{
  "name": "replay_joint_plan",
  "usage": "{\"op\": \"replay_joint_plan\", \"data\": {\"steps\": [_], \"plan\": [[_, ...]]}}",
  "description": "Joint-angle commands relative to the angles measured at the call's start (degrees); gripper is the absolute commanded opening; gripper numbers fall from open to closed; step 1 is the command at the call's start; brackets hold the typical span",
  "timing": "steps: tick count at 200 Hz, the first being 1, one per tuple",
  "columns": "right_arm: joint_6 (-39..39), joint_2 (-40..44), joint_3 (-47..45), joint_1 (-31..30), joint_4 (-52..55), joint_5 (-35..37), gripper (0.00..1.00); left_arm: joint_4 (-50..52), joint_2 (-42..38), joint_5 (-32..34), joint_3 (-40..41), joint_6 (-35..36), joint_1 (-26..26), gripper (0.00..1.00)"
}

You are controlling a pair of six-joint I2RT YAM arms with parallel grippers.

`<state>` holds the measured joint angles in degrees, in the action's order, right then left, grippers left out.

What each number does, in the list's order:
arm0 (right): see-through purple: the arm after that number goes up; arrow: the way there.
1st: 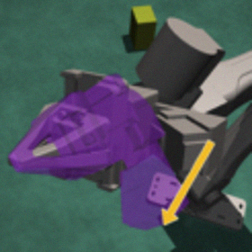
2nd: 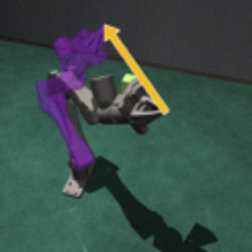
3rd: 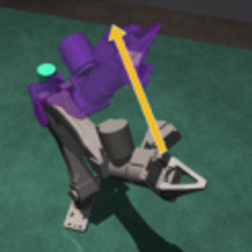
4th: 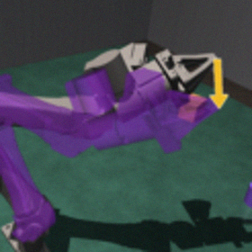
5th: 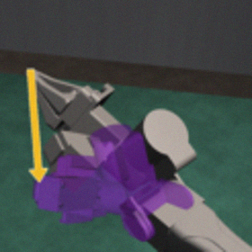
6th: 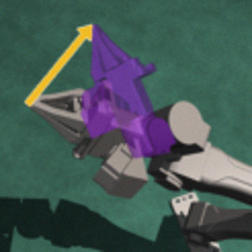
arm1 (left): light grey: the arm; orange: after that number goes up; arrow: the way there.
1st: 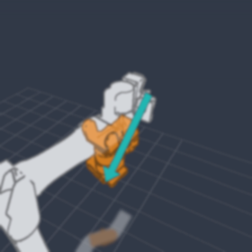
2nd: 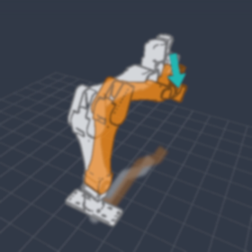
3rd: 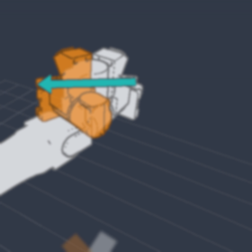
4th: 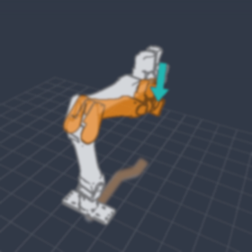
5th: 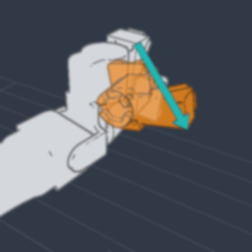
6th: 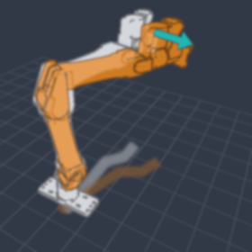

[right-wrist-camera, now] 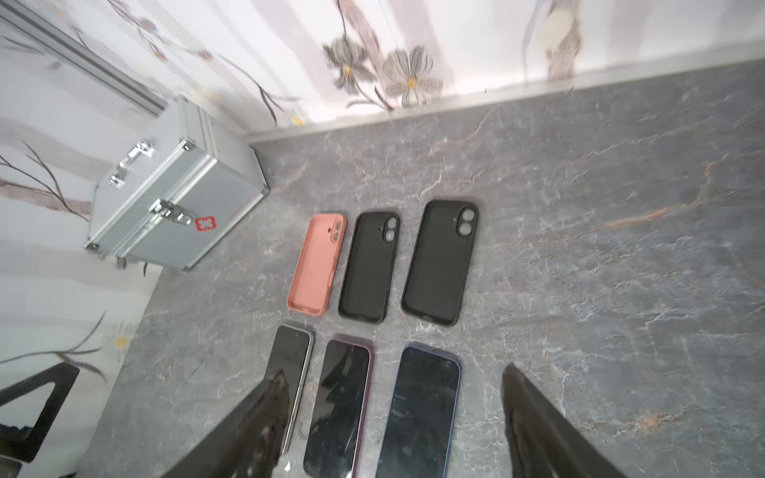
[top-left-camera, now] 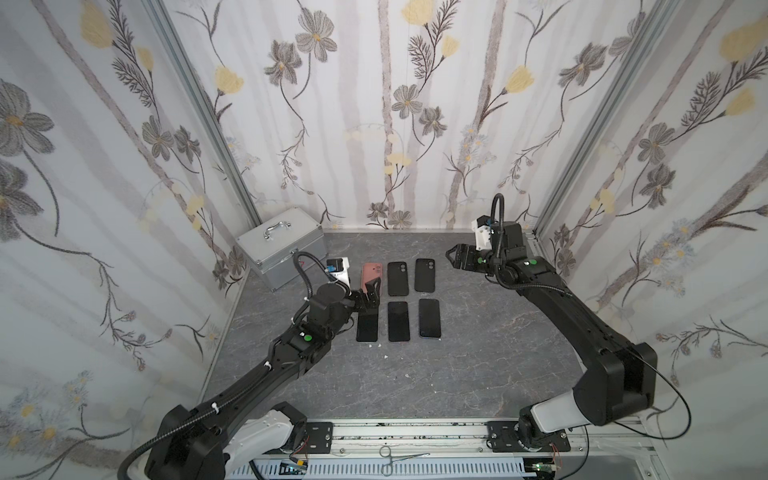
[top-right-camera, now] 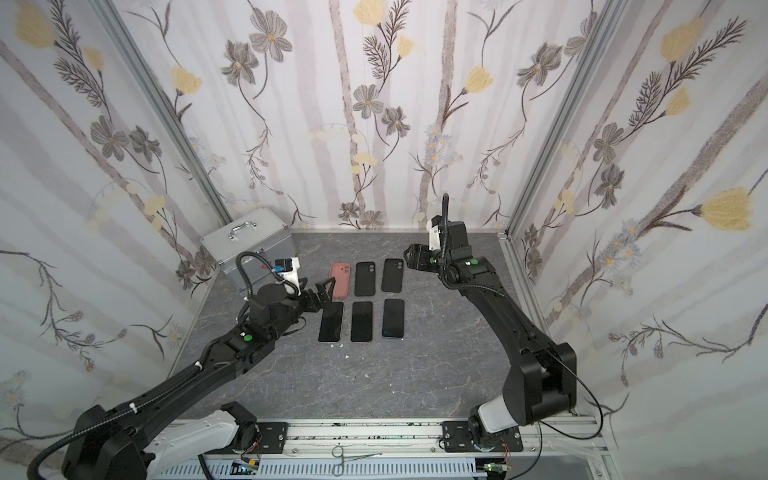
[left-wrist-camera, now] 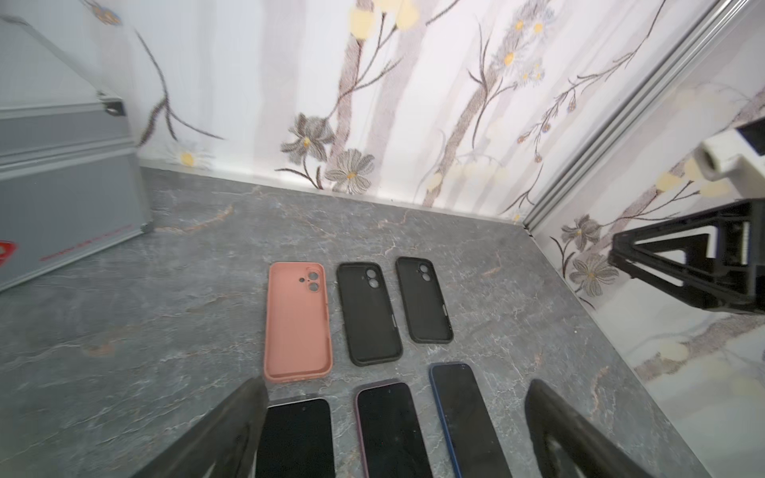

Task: Take the phone out of the phone case
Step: Reset both arms

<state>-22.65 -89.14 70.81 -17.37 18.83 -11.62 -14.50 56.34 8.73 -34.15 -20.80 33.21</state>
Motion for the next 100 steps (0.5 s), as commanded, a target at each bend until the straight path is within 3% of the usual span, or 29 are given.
{"op": "replay_joint_plan", "data": {"steps": [1,22,35,44,55,75,100], "plan": [[-1.8,7.76,-8.29,0.27,-13.06,6.83,0.8,-8.33,-6.59,7.78,6.21,3.34,-0.26,1.0],[-3.81,15.33,-17.72,0.95,-19.57,12.51,0.87,-11.11,-11.61,10.66,12.09,8.3,-0.75,1.0],[-5.26,19.47,-24.62,1.19,-24.9,15.58,0.84,-14.12,-13.11,12.24,15.43,10.05,-1.96,1.0],[-5.31,22.32,-30.35,1.41,-29.51,17.16,0.86,-17.07,-12.98,10.59,17.73,11.53,-3.81,1.0],[-5.21,25.47,-36.94,1.52,-35.59,20.56,0.99,-19.36,-12.1,8.68,19.2,11.82,-6.53,1.0],[-5.69,29.65,-46.7,1.81,-45.83,28.54,1.0,-22.27,-8.79,4.2,20.26,11.76,-12.73,1.0],[2.95,29.94,-52.71,2.42,-53.28,32.29,1.0,-25.79,-4.48,5.98,21.96,13.71,-17.4,1.0]]}}
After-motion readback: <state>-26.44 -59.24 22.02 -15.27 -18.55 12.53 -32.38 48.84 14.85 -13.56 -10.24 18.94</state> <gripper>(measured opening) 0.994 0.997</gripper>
